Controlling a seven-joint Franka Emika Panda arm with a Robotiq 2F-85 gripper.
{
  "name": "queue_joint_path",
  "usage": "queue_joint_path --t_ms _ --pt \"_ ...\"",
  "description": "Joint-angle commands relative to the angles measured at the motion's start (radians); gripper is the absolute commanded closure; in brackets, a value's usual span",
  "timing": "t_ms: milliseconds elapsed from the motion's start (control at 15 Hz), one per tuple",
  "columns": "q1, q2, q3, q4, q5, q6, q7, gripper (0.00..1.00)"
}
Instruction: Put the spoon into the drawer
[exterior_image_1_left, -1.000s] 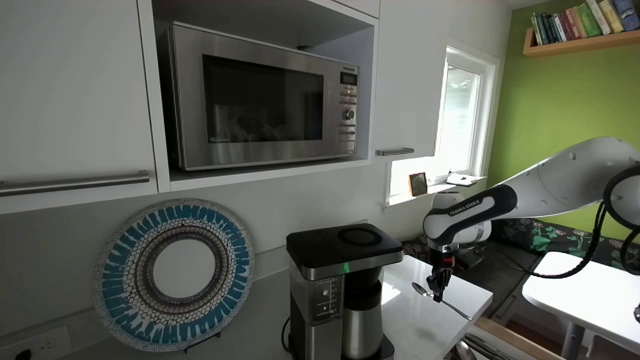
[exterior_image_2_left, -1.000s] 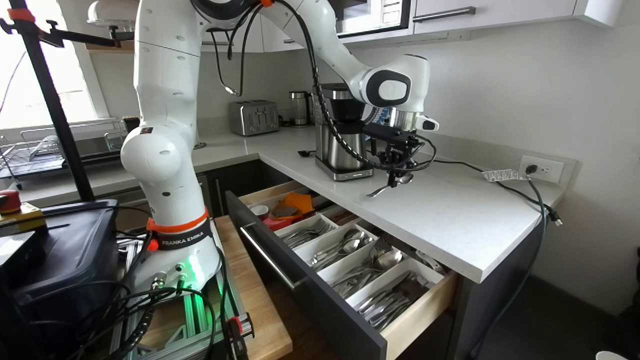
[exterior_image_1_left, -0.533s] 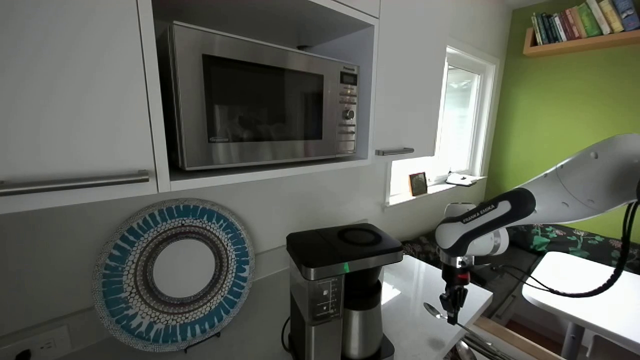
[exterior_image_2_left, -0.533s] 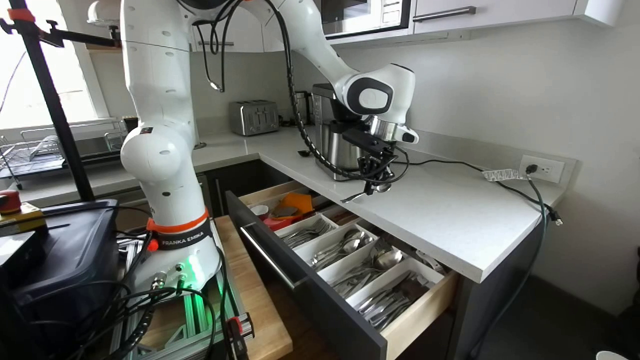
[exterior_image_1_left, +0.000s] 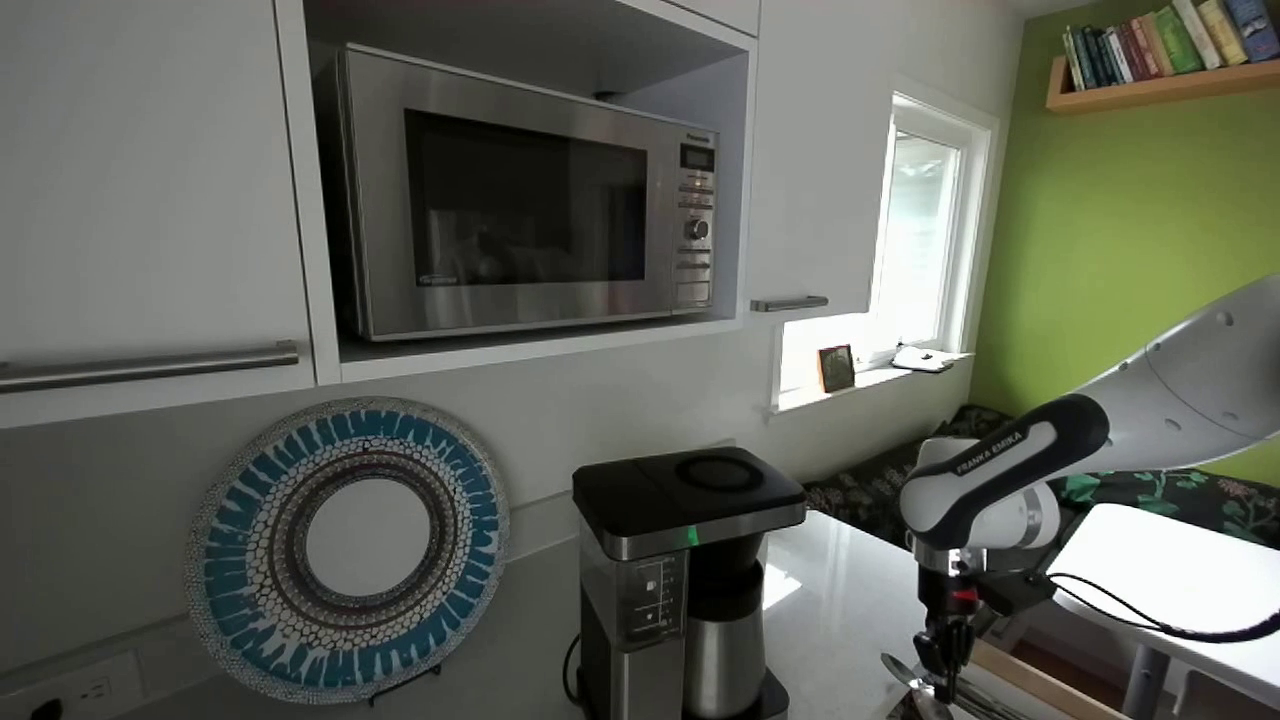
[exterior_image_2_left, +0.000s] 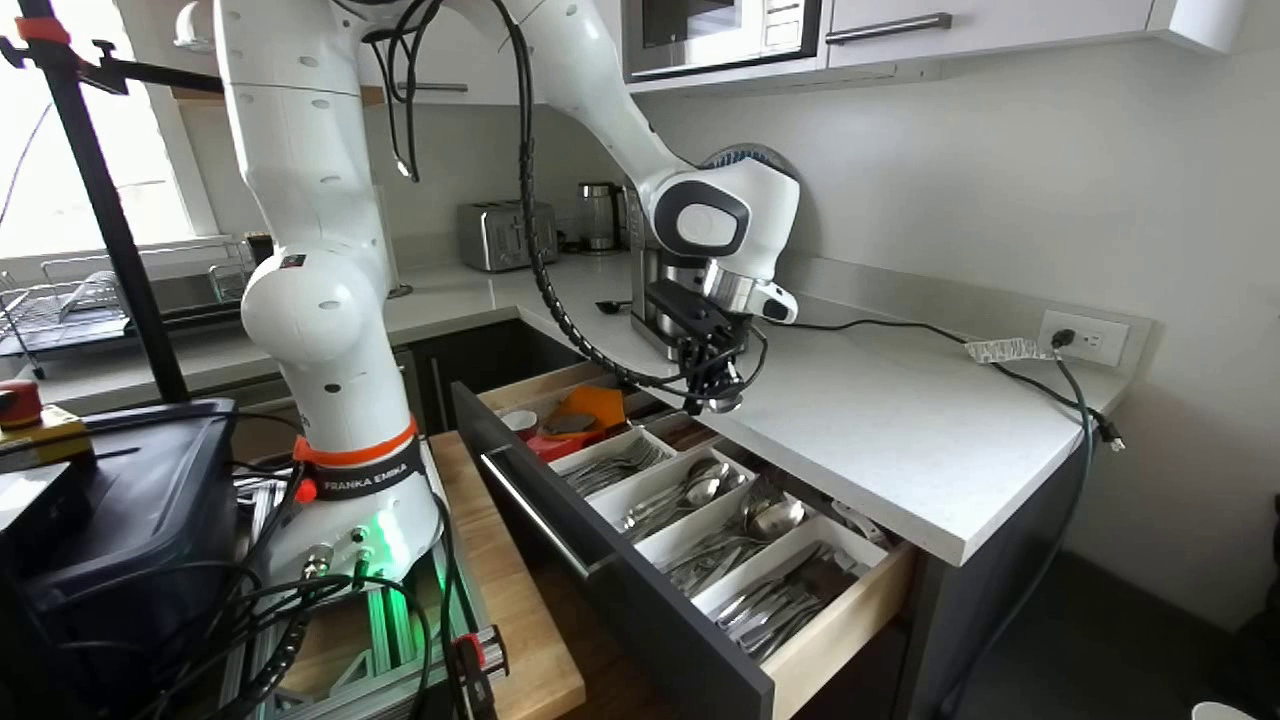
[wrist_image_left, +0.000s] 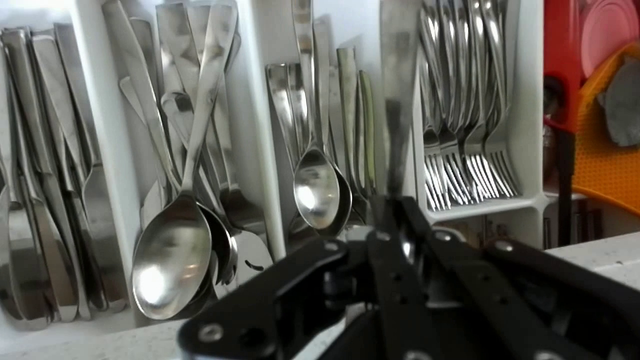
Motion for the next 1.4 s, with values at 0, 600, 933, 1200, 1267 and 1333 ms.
queue_joint_path --t_ms 0,600,933,1200,1267,1333 --pt "0.022 -0.013 -0.013 -0.068 0.008 0.042 0.001 0.98" --pt "0.037 -0.006 -0.020 -0.139 -0.118 0.074 0.049 0.98" --pt "0.039 0.041 -0.014 -0.155 -0.160 0.150 0.087 0.98" --pt "0.044 0.086 -0.011 -0.166 -0.154 0.224 0.115 0.98" --pt "0.045 0.099 -0.008 -0.168 -0.145 0.253 0.112 0.98" --pt "0.045 0.111 -0.005 -0.168 -0.137 0.277 0.115 0.98"
